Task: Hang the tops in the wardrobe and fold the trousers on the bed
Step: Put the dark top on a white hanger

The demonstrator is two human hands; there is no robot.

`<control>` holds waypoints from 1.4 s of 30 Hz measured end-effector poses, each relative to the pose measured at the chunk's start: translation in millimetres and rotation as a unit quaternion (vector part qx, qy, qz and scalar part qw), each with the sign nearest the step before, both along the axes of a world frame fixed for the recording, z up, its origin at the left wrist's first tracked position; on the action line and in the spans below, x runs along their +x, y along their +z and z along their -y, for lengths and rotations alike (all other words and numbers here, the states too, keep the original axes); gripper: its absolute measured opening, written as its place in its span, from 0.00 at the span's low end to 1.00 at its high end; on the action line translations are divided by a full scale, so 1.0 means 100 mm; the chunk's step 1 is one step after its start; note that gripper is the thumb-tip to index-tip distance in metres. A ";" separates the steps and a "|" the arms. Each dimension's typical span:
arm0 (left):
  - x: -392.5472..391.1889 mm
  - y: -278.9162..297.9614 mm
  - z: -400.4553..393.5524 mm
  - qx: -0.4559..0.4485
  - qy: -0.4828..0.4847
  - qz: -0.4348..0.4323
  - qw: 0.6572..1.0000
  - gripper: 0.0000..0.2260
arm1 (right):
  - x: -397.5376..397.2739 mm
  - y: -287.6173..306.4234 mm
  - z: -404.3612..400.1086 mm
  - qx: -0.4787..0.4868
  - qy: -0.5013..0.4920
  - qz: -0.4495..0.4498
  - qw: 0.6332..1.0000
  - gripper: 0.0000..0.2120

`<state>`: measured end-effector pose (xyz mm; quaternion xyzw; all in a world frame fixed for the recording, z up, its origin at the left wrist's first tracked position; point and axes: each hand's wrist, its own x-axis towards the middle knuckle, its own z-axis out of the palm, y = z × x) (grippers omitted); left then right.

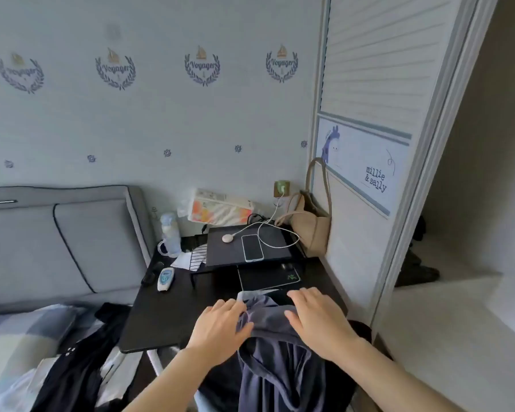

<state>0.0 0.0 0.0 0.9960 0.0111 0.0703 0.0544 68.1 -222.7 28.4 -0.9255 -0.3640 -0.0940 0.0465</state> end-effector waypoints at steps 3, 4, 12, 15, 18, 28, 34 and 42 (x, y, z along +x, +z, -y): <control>0.06 -0.25 -0.01 -0.007 -0.034 -0.065 0.997 0.27 | -0.05 -0.32 -0.06 -0.022 -0.013 -0.054 0.998 0.23; 0.07 -0.33 -0.01 -0.010 -0.045 -0.078 0.996 0.28 | -0.09 -0.42 -0.07 -0.036 -0.020 -0.076 0.996 0.24; 0.40 -0.44 -0.17 -0.153 0.003 -0.049 0.987 0.15 | 0.00 -0.64 -0.19 -0.010 -0.084 -0.075 0.994 0.14; 0.54 -0.35 -0.20 -0.254 0.040 -0.065 0.964 0.13 | 0.06 -0.60 -0.24 0.056 -0.124 -0.110 0.985 0.10; 0.65 -0.19 -0.15 -0.414 0.072 -0.109 0.901 0.12 | 0.14 -0.51 -0.24 0.214 -0.191 -0.229 0.930 0.06; 0.84 -0.03 -0.02 -0.830 0.273 -0.240 0.423 0.03 | 0.02 0.17 -0.24 0.450 -0.194 -0.487 0.723 0.09; 1.12 0.30 0.06 -0.775 0.235 -0.308 0.499 0.10 | -0.14 0.49 -0.19 0.401 -0.125 -0.511 0.750 0.10; 1.24 1.46 0.15 -0.703 -0.022 -0.195 0.683 0.19 | -0.07 0.76 0.27 0.331 -0.095 -0.521 0.781 0.09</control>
